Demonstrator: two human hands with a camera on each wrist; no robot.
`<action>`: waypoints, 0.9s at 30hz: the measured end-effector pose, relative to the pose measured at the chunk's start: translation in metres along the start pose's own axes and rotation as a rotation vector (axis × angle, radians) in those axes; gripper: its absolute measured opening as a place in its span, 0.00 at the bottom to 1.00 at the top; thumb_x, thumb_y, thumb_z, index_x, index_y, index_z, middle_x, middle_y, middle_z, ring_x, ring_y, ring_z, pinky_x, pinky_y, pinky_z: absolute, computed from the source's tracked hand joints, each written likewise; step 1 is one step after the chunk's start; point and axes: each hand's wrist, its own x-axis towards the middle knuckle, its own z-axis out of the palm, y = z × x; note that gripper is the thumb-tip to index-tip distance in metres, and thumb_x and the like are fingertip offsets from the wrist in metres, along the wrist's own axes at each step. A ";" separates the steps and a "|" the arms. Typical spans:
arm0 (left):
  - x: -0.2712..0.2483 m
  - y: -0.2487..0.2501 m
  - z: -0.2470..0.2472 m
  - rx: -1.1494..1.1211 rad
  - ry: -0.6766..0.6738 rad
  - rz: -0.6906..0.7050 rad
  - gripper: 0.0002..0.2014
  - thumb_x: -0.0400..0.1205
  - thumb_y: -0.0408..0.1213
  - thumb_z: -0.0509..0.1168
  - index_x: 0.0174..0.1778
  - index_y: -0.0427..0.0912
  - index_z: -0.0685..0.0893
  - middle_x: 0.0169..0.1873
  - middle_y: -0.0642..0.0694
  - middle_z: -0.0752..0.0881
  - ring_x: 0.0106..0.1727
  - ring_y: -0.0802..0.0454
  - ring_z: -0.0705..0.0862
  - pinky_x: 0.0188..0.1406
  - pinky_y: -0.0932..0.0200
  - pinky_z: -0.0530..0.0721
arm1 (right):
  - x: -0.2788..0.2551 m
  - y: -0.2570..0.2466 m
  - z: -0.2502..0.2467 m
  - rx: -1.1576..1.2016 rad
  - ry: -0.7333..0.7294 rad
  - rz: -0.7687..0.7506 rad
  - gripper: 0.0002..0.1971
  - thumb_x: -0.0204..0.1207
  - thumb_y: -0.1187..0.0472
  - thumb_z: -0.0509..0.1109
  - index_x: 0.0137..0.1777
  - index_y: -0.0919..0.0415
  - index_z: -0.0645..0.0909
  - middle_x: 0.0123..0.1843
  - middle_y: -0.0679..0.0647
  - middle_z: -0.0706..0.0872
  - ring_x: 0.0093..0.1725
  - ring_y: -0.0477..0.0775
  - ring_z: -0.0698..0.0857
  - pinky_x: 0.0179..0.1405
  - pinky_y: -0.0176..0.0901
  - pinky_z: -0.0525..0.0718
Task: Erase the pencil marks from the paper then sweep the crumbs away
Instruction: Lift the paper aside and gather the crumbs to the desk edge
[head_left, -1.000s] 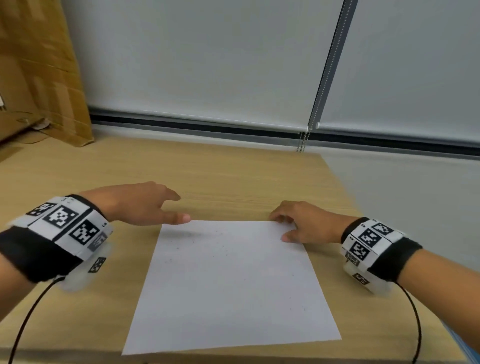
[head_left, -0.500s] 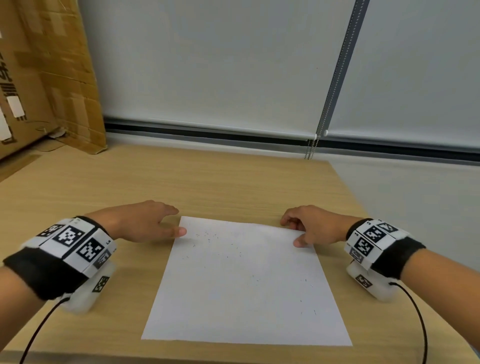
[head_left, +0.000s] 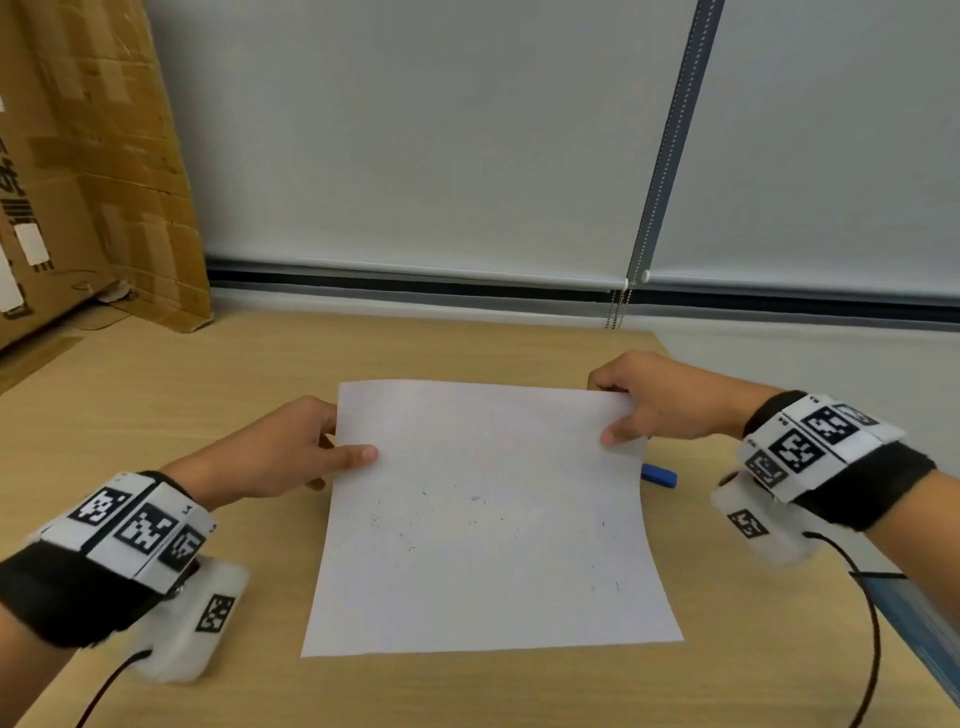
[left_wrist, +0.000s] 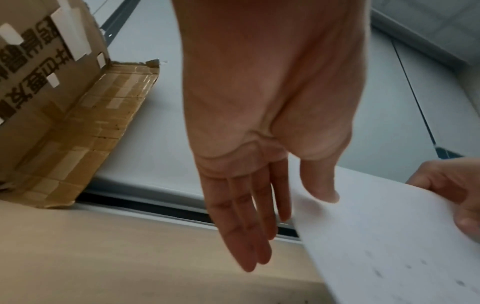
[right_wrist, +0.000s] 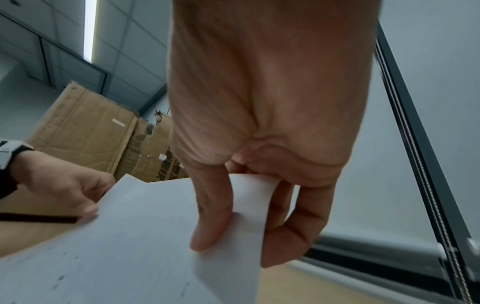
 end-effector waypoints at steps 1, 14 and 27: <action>0.000 0.002 0.001 -0.054 0.038 0.013 0.18 0.70 0.54 0.70 0.45 0.44 0.89 0.40 0.56 0.92 0.43 0.54 0.91 0.41 0.54 0.90 | -0.002 -0.002 -0.008 -0.005 0.023 -0.008 0.10 0.69 0.63 0.79 0.38 0.52 0.80 0.39 0.45 0.85 0.37 0.45 0.83 0.33 0.30 0.76; 0.009 0.030 -0.035 -0.332 0.544 0.227 0.03 0.78 0.29 0.70 0.45 0.39 0.88 0.44 0.43 0.90 0.41 0.45 0.91 0.41 0.52 0.91 | -0.027 0.027 -0.067 0.314 0.286 0.043 0.41 0.56 0.42 0.80 0.72 0.47 0.72 0.58 0.50 0.85 0.55 0.50 0.87 0.60 0.51 0.84; 0.021 0.037 -0.032 -0.346 0.471 0.198 0.06 0.80 0.25 0.68 0.42 0.40 0.87 0.37 0.51 0.92 0.39 0.54 0.91 0.35 0.62 0.90 | -0.023 0.079 0.041 -0.177 -0.135 0.244 0.18 0.73 0.51 0.74 0.60 0.52 0.77 0.55 0.45 0.79 0.52 0.45 0.81 0.48 0.34 0.78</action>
